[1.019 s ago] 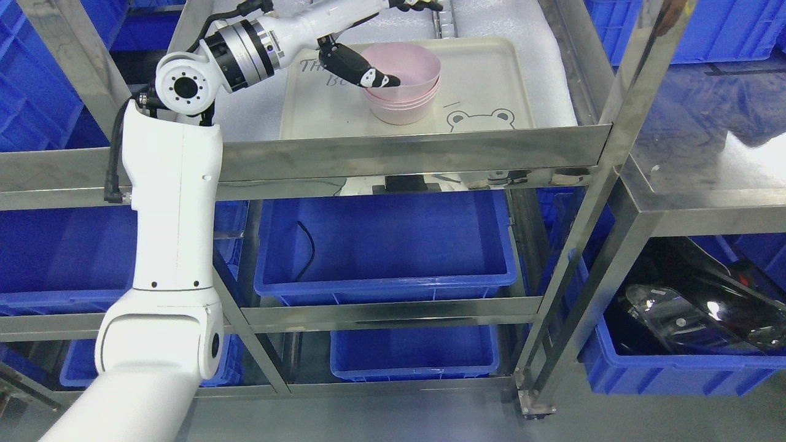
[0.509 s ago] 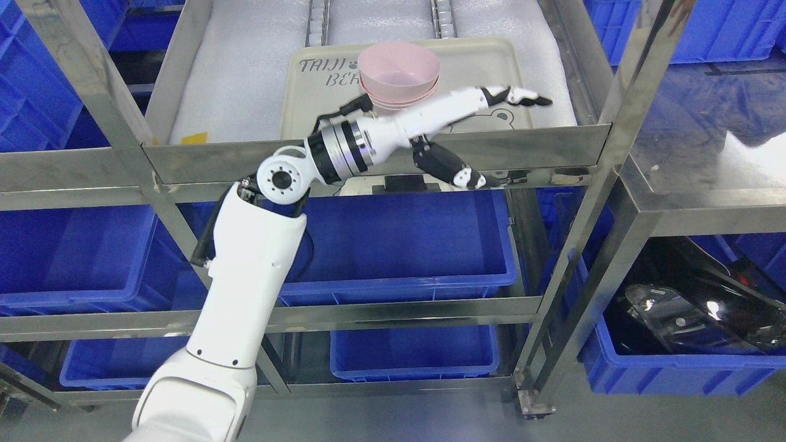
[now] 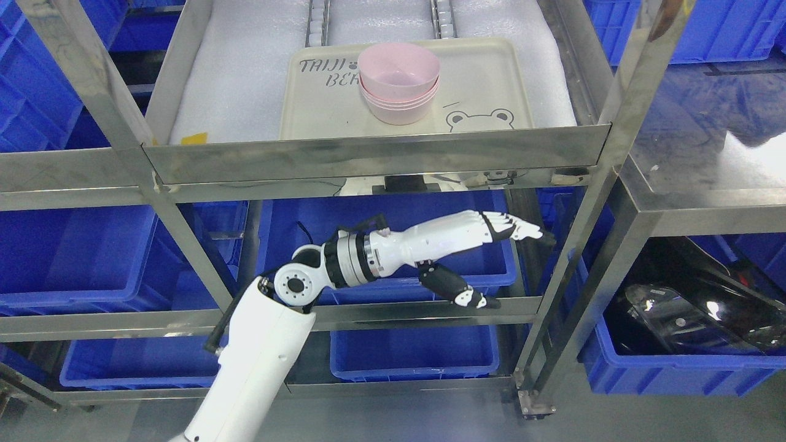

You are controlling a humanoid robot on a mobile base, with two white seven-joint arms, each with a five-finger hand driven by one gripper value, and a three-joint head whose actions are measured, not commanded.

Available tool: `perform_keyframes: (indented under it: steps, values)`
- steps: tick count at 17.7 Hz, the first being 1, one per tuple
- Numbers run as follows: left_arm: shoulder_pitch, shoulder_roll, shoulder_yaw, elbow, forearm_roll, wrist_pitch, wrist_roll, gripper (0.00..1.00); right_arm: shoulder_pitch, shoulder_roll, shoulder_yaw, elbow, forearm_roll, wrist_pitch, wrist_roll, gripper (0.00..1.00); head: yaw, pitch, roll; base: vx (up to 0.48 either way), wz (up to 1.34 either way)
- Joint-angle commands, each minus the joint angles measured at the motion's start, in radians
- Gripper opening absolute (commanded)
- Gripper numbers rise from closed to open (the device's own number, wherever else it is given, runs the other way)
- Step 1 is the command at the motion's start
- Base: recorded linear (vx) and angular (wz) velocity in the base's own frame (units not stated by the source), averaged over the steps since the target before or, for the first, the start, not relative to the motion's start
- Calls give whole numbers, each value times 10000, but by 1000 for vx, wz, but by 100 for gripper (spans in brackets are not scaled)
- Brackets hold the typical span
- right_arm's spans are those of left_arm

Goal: Stack pink IKEA bowl on shelf middle layer

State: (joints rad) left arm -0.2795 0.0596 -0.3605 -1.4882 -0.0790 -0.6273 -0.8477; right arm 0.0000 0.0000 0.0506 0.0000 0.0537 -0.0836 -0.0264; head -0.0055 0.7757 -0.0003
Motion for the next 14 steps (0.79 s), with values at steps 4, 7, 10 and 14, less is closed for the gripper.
perform_keyframes:
  steps: [4, 7, 10, 14]
  values:
    - [3252, -421, 1365, 1825, 39, 90, 3795, 88, 230, -175, 0, -175, 0, 8, 3, 100, 0, 0, 0, 0, 0]
    - [3685, -421, 1212, 2242, 100, 596, 6845, 91, 230, -175, 0, -175, 0, 8, 3, 100, 0, 0, 0, 0, 0]
    - [3715, -421, 1639, 1968, 116, 1026, 9751, 97, 230, -175, 0, -175, 0, 8, 3, 100, 0, 0, 0, 0, 0]
    - [5093, -421, 1811, -8, 192, 1364, 10195, 96, 230, -175, 0, -175, 0, 8, 3, 100, 0, 0, 0, 0, 0]
